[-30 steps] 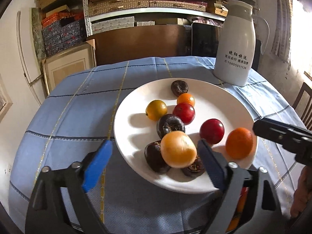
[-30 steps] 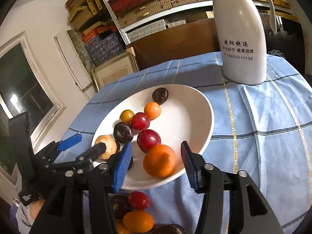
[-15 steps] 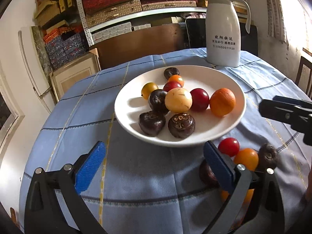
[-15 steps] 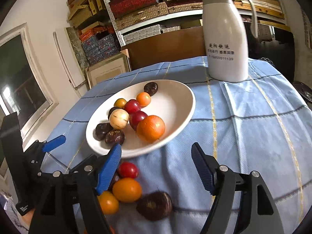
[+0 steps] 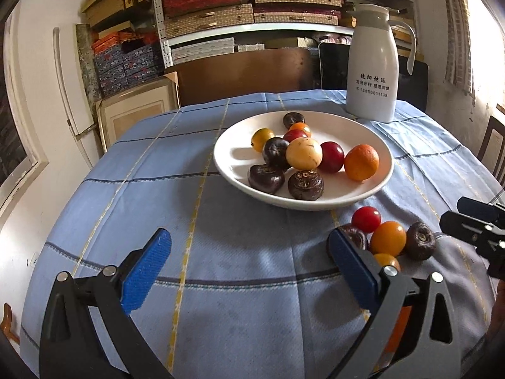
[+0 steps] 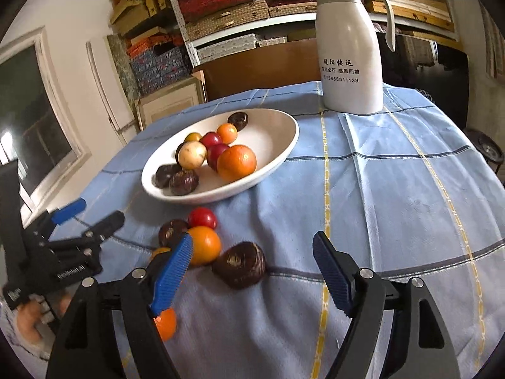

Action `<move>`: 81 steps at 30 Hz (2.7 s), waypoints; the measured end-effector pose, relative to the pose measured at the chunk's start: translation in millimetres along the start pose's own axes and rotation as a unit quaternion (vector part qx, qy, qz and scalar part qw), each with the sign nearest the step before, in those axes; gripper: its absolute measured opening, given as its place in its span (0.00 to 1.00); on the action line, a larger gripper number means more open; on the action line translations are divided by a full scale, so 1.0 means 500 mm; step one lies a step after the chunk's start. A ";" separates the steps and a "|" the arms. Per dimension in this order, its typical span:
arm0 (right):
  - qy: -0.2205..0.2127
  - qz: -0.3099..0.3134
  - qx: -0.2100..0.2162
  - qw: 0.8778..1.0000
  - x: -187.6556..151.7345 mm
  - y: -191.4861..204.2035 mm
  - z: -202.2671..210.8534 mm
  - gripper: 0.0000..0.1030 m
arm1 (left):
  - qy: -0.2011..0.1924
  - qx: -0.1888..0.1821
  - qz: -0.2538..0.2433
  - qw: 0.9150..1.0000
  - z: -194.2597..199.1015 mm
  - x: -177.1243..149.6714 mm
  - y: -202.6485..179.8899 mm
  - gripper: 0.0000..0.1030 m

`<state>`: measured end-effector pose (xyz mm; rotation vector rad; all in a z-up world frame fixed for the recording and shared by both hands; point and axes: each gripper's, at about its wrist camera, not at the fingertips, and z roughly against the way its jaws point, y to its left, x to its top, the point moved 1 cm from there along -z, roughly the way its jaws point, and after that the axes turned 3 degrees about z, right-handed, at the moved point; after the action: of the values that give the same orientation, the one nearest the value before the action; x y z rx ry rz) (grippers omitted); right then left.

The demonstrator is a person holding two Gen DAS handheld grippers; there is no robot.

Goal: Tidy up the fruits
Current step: 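Grasp a dark brown passion fruit with the right tool while the left tool grasps an orange tomato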

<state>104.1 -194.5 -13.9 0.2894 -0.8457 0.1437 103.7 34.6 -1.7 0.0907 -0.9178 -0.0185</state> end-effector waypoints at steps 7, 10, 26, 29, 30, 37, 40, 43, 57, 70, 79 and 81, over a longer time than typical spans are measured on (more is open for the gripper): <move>0.014 0.002 -0.010 1.000 -0.009 -0.002 -0.005 0.77 | -0.002 0.002 0.004 1.000 0.007 -0.001 0.004 0.95; 0.022 0.001 -0.012 1.000 -0.011 -0.003 -0.010 0.77 | -0.002 0.000 0.006 1.000 0.008 -0.001 0.005 0.95; 0.057 0.038 -0.010 0.998 -0.021 0.025 -0.036 0.77 | -0.008 0.010 -0.001 1.000 0.012 -0.002 0.001 0.95; 0.071 0.050 -0.011 0.996 -0.025 0.034 -0.047 0.77 | -0.009 0.012 -0.004 1.000 0.014 -0.002 -0.001 0.95; 0.078 0.051 -0.011 0.996 -0.027 0.036 -0.052 0.77 | -0.010 0.013 -0.005 1.000 0.014 -0.002 -0.002 0.95; 0.083 0.039 -0.029 0.995 -0.021 0.013 -0.059 0.72 | -0.005 0.014 -0.010 1.000 0.011 -0.003 -0.003 0.95; 0.070 0.013 -0.035 0.997 -0.014 -0.015 -0.048 0.72 | -0.004 0.009 -0.012 1.000 0.010 -0.003 -0.006 0.95; 0.068 0.032 -0.028 0.997 -0.015 0.002 -0.049 0.72 | -0.004 0.004 -0.019 1.000 0.011 -0.004 -0.013 0.95; 0.074 0.040 -0.001 0.996 -0.008 0.012 -0.059 0.44 | 0.018 -0.096 -0.082 0.992 0.016 -0.029 -0.088 0.95; 0.047 -0.015 0.012 0.999 0.010 -0.029 -0.027 0.44 | 0.085 -0.199 -0.095 0.972 -0.021 -0.045 -0.157 0.58; 0.047 -0.020 0.011 0.999 0.008 -0.034 -0.027 0.44 | 0.092 -0.237 -0.089 0.963 -0.017 -0.051 -0.164 0.39; 0.048 -0.024 0.010 0.999 0.007 -0.038 -0.027 0.44 | 0.093 -0.242 -0.088 0.962 -0.015 -0.052 -0.164 0.37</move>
<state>120.6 -208.3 -23.4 0.3186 -0.7423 0.1198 95.6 -45.2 -34.1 -0.2769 -0.6928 -0.3919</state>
